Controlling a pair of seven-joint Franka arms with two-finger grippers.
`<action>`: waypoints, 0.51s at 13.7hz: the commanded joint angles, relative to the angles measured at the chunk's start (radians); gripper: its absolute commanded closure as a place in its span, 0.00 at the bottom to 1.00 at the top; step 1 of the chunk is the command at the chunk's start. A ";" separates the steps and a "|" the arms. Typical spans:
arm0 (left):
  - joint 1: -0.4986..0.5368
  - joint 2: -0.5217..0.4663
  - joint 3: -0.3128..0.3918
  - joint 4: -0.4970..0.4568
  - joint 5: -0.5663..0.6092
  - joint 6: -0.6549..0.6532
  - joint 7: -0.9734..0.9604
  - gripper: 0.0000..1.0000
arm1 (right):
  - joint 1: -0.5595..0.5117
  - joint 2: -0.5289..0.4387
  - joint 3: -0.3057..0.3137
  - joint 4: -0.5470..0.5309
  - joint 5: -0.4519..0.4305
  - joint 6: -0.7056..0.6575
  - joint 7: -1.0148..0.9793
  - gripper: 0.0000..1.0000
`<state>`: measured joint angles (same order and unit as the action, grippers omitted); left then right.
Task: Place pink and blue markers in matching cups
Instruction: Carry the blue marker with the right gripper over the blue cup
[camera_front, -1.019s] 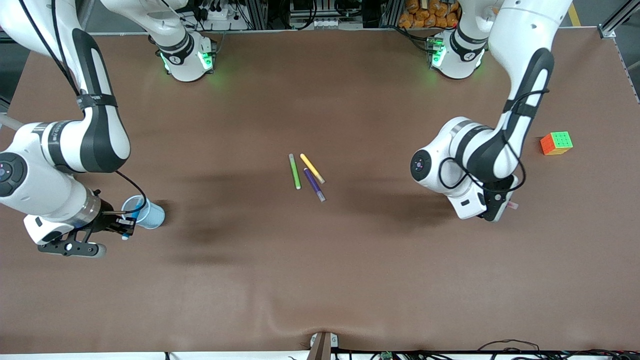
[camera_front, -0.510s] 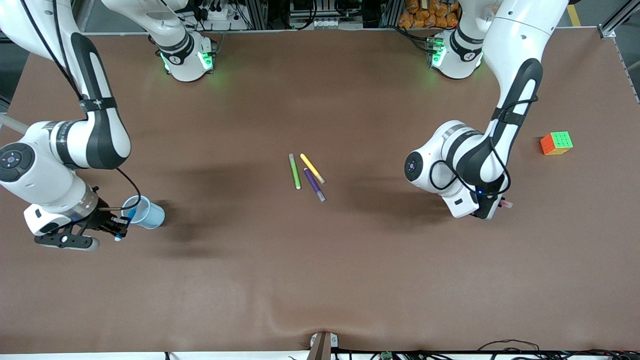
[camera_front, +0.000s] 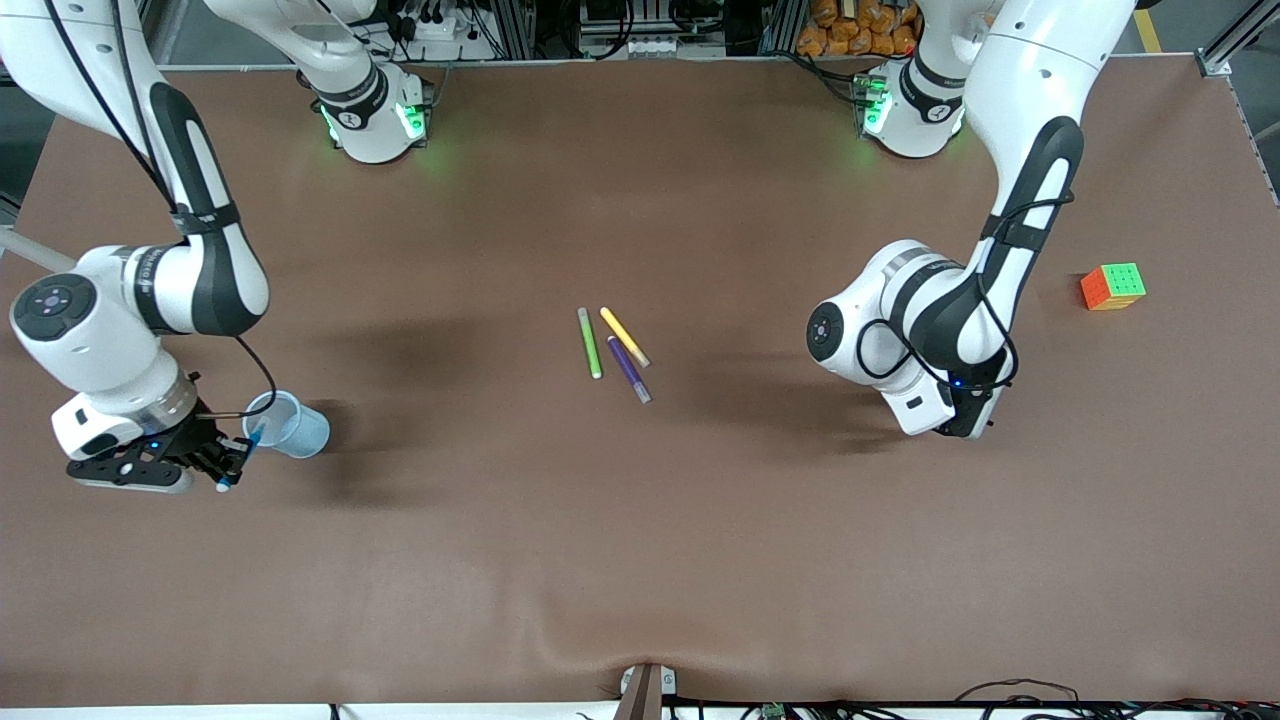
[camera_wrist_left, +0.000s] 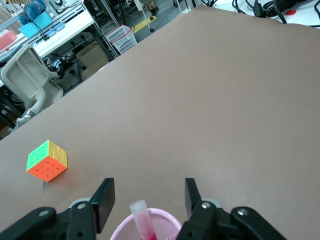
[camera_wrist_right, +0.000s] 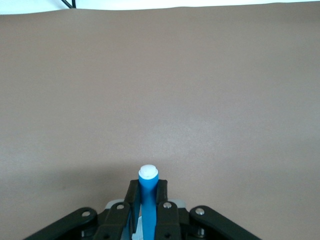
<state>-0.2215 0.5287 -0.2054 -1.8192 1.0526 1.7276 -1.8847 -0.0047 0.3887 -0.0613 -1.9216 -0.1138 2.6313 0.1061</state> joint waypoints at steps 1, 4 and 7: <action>0.002 -0.030 -0.006 -0.006 0.003 0.003 0.010 0.34 | -0.024 -0.034 0.018 -0.066 -0.024 0.064 -0.006 1.00; 0.014 -0.070 -0.025 0.004 -0.090 0.001 0.129 0.23 | -0.037 -0.033 0.018 -0.120 -0.026 0.125 -0.006 1.00; 0.027 -0.114 -0.025 0.041 -0.210 0.000 0.272 0.20 | -0.043 -0.033 0.018 -0.149 -0.024 0.157 -0.011 1.00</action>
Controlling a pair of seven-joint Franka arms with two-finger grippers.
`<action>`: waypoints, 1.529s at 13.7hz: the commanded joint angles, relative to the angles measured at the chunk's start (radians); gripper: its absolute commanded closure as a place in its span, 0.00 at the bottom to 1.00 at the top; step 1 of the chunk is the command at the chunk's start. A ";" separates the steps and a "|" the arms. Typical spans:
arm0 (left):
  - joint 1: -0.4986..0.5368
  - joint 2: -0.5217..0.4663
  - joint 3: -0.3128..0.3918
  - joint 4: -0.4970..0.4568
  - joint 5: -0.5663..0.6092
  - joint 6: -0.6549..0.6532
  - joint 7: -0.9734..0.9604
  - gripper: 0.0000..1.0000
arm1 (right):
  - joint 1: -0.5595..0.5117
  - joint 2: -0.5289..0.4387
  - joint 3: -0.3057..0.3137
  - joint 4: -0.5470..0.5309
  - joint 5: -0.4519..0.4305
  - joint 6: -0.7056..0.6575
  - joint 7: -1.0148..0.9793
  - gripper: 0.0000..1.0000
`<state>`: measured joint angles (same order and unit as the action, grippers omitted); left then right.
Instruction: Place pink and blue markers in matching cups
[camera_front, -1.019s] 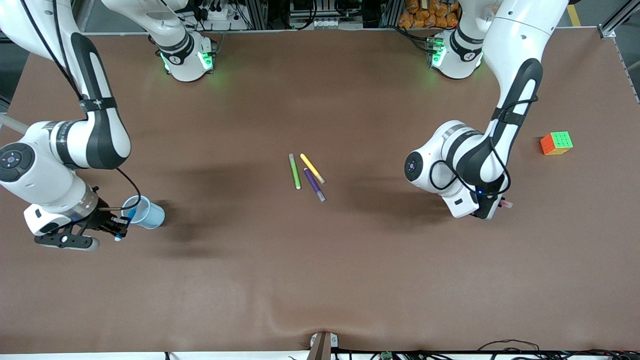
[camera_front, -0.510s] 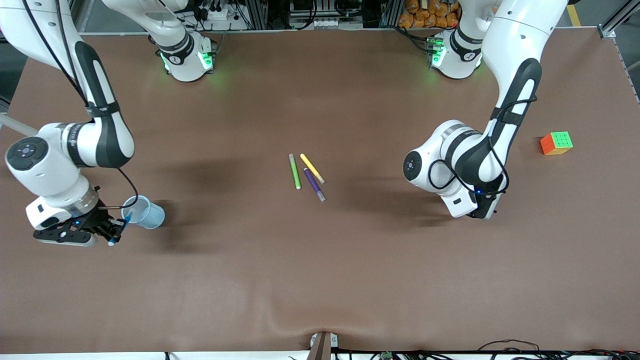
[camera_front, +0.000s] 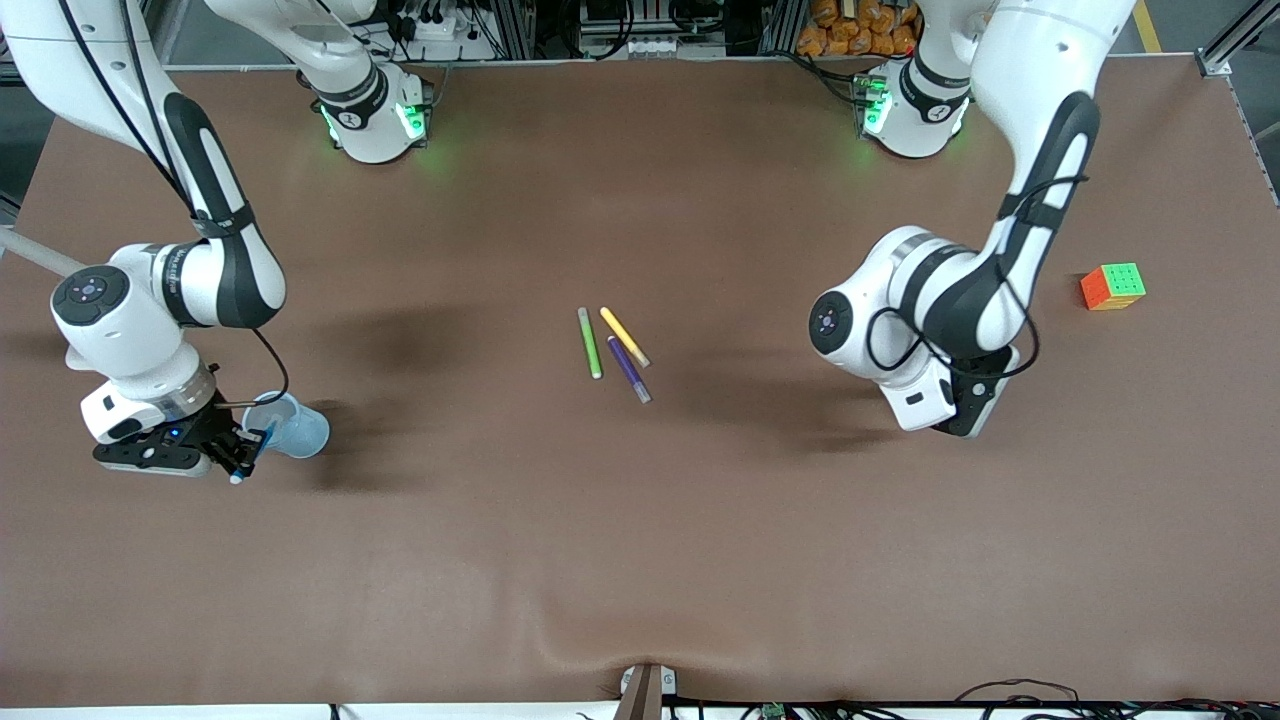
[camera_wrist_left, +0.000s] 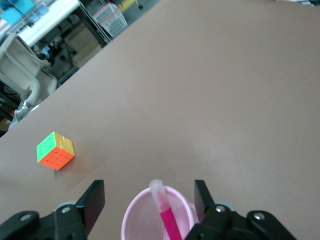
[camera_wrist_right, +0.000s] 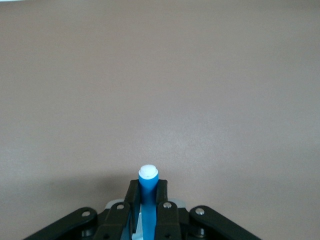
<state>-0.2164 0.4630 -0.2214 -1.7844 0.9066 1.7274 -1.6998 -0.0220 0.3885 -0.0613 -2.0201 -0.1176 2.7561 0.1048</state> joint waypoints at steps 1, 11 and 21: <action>0.028 -0.066 -0.009 0.013 -0.098 -0.002 0.136 0.19 | -0.026 -0.033 0.018 -0.067 -0.020 0.058 -0.008 1.00; 0.190 -0.244 -0.009 0.129 -0.544 -0.084 0.811 0.07 | -0.029 -0.031 0.023 0.114 -0.005 -0.255 -0.007 0.00; 0.311 -0.293 -0.007 0.250 -0.810 -0.236 1.299 0.00 | -0.013 0.006 0.028 0.670 0.227 -1.019 0.003 0.00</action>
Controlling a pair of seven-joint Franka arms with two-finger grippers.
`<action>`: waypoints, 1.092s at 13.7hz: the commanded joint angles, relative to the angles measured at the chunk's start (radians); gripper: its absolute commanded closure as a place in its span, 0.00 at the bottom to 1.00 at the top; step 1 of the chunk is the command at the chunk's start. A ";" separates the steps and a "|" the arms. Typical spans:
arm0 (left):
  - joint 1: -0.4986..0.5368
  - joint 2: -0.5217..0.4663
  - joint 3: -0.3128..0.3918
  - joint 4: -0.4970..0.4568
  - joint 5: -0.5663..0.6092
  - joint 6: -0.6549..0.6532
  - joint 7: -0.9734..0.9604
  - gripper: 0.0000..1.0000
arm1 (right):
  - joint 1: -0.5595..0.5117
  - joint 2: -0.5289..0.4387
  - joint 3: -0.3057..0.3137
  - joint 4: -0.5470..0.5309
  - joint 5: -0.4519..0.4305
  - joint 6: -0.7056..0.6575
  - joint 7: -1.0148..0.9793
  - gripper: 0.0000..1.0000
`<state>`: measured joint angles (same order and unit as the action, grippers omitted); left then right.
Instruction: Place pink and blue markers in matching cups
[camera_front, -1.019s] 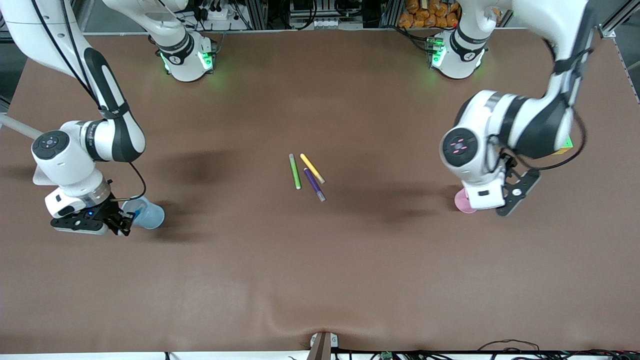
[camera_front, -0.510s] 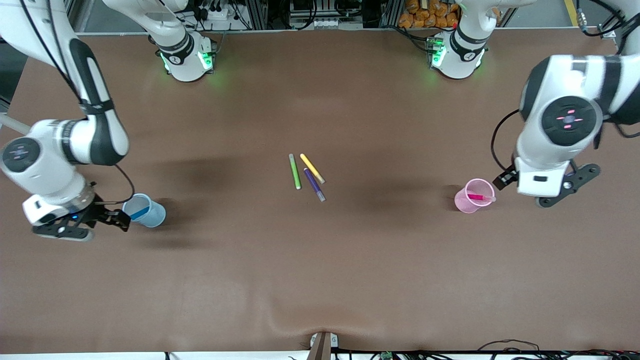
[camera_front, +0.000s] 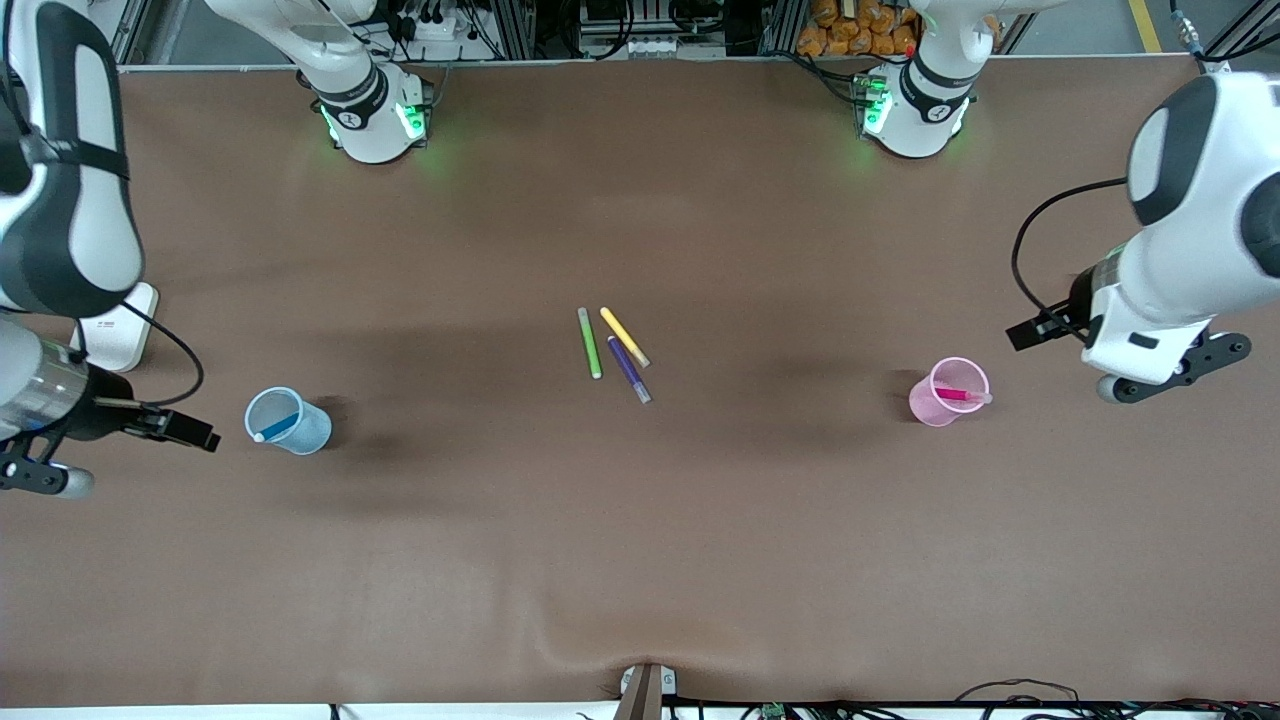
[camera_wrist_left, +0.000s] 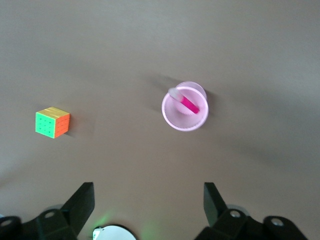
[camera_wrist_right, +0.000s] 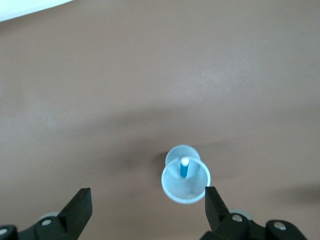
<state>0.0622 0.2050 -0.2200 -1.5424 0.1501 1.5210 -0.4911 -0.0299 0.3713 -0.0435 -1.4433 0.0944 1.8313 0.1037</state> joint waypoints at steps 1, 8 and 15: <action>0.042 -0.048 -0.007 0.007 -0.072 -0.030 0.132 0.00 | -0.002 0.023 0.010 0.121 0.005 -0.154 0.004 0.00; 0.053 -0.137 -0.002 0.001 -0.118 -0.024 0.284 0.00 | -0.001 -0.127 0.010 0.192 -0.055 -0.412 -0.042 0.00; 0.053 -0.187 0.001 -0.004 -0.144 0.024 0.304 0.00 | 0.031 -0.362 0.013 -0.057 -0.059 -0.426 -0.035 0.00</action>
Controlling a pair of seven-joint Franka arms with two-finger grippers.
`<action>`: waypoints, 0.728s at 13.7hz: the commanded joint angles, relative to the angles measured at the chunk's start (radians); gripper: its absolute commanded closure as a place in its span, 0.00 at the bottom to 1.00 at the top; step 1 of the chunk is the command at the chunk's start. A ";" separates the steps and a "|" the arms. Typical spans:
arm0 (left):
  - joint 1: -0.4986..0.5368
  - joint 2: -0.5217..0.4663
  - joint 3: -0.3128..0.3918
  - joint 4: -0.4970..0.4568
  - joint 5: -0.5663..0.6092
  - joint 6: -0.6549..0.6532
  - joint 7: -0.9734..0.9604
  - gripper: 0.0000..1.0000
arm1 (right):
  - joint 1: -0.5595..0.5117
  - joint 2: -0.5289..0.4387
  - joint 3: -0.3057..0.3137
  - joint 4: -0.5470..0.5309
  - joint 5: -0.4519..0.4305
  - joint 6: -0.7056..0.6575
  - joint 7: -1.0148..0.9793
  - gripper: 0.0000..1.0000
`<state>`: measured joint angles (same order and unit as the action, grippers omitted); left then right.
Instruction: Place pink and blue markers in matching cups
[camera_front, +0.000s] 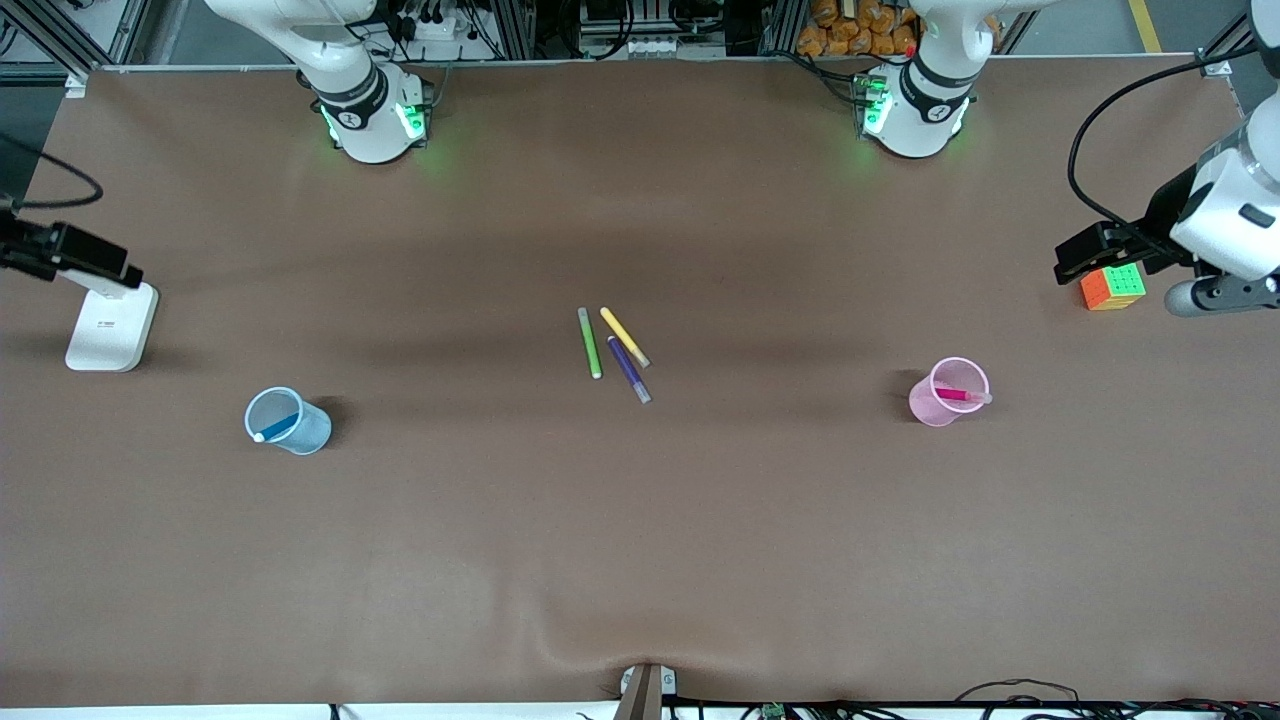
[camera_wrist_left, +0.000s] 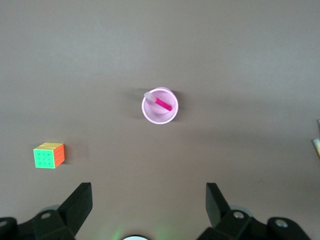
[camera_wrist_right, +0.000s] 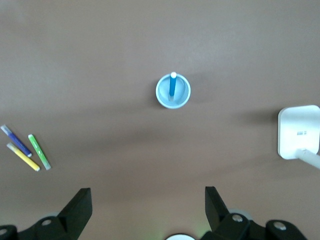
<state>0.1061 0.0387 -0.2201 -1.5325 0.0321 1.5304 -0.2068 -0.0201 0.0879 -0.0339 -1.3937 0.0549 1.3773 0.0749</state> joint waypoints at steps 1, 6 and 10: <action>0.007 -0.020 0.002 -0.012 -0.024 0.016 0.018 0.00 | 0.025 -0.094 0.003 -0.128 -0.020 0.019 -0.007 0.00; 0.003 -0.013 -0.002 0.015 -0.018 0.016 0.012 0.00 | 0.042 -0.161 0.009 -0.221 -0.038 0.043 -0.037 0.00; 0.004 -0.014 -0.002 0.017 -0.015 0.016 0.027 0.00 | 0.022 -0.104 0.002 -0.115 -0.038 0.017 -0.044 0.00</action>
<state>0.1051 0.0345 -0.2212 -1.5204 0.0283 1.5455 -0.1971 0.0117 -0.0342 -0.0300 -1.5586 0.0302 1.4174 0.0466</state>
